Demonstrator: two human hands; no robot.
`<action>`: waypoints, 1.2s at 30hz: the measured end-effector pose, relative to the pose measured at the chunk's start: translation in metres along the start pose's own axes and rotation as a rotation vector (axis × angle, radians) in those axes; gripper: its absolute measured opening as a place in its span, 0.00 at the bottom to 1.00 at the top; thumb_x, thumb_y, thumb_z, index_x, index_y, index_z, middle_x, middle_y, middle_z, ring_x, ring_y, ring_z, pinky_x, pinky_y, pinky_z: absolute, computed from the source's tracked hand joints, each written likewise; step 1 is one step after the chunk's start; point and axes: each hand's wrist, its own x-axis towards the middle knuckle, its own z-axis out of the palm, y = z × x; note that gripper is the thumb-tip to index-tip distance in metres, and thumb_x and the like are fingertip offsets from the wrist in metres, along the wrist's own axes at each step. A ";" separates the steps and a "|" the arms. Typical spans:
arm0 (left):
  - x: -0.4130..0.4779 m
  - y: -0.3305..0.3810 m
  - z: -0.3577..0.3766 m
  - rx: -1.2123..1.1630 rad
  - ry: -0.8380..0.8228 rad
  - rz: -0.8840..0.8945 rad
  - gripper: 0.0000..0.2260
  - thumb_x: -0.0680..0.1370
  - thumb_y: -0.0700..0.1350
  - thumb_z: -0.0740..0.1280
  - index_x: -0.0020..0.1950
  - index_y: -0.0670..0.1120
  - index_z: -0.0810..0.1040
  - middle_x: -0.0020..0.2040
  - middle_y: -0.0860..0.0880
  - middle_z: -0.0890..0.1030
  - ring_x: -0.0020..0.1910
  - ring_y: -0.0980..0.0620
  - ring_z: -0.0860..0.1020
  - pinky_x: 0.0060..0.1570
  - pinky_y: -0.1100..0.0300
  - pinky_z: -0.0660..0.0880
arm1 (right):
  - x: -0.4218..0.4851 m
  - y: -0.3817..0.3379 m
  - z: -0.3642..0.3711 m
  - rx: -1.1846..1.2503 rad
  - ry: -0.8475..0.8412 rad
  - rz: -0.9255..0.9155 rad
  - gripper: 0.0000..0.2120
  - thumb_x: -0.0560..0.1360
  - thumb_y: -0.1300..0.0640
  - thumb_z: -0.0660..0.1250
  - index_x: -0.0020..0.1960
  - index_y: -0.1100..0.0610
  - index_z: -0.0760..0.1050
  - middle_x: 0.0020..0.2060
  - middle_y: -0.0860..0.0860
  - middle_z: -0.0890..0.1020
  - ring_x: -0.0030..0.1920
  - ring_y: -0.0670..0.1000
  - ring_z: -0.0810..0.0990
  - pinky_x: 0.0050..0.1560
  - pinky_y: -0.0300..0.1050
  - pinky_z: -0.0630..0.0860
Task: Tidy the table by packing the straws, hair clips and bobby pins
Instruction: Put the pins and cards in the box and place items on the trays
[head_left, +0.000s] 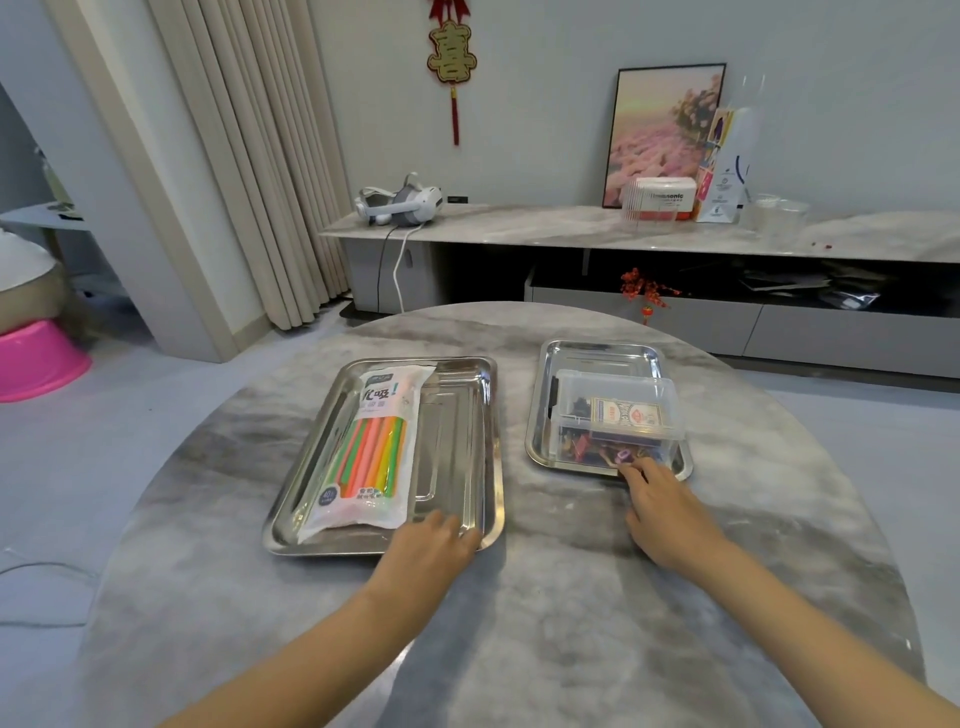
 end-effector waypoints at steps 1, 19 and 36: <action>-0.002 0.003 0.000 0.004 0.000 0.006 0.25 0.37 0.45 0.83 0.26 0.50 0.75 0.21 0.50 0.71 0.20 0.54 0.72 0.18 0.69 0.56 | 0.000 0.001 0.001 0.002 -0.002 0.001 0.24 0.77 0.61 0.56 0.73 0.59 0.59 0.67 0.53 0.66 0.67 0.53 0.65 0.65 0.42 0.63; -0.030 0.023 -0.005 0.059 0.024 0.102 0.24 0.43 0.44 0.83 0.34 0.50 0.78 0.27 0.54 0.73 0.24 0.55 0.71 0.19 0.67 0.61 | -0.030 0.017 0.014 0.020 0.103 -0.150 0.32 0.65 0.74 0.68 0.67 0.59 0.72 0.53 0.55 0.75 0.53 0.58 0.76 0.47 0.47 0.77; -0.079 0.043 -0.008 0.062 0.141 0.130 0.39 0.42 0.35 0.76 0.53 0.45 0.72 0.32 0.52 0.74 0.29 0.52 0.72 0.25 0.63 0.71 | -0.112 0.035 0.003 0.164 0.115 -0.205 0.23 0.65 0.73 0.70 0.57 0.57 0.80 0.49 0.52 0.79 0.50 0.55 0.79 0.47 0.48 0.80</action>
